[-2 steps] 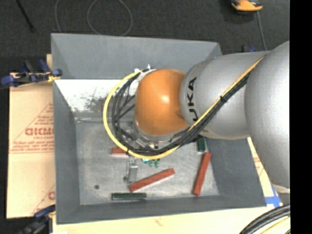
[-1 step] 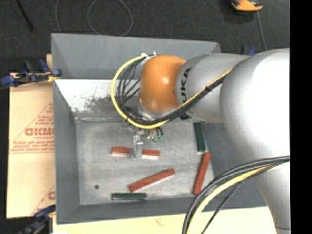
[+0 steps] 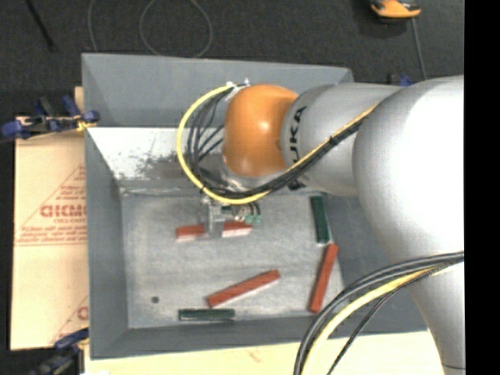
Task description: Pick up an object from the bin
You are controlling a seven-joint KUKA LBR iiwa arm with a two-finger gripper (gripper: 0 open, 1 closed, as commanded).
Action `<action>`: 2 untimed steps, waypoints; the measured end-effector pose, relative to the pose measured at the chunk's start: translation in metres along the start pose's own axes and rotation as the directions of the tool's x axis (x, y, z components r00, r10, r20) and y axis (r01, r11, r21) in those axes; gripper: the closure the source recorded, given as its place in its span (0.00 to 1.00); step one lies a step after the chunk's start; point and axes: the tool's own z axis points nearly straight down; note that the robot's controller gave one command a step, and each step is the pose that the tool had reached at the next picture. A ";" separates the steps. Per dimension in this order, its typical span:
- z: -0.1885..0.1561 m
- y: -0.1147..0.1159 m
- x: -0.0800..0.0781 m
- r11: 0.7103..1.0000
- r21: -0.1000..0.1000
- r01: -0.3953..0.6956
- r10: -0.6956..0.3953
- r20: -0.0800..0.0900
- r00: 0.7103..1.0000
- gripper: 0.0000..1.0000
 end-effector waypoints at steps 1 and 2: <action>0.003 0.000 0.001 1.000 -0.001 -0.002 0.002 0.001 1.000 0.00; 0.004 -0.019 0.091 0.999 0.001 0.048 -0.048 -0.007 0.999 0.00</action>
Offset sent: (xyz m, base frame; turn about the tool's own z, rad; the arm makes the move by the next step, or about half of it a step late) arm 0.0000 0.0000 0.0000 0.0000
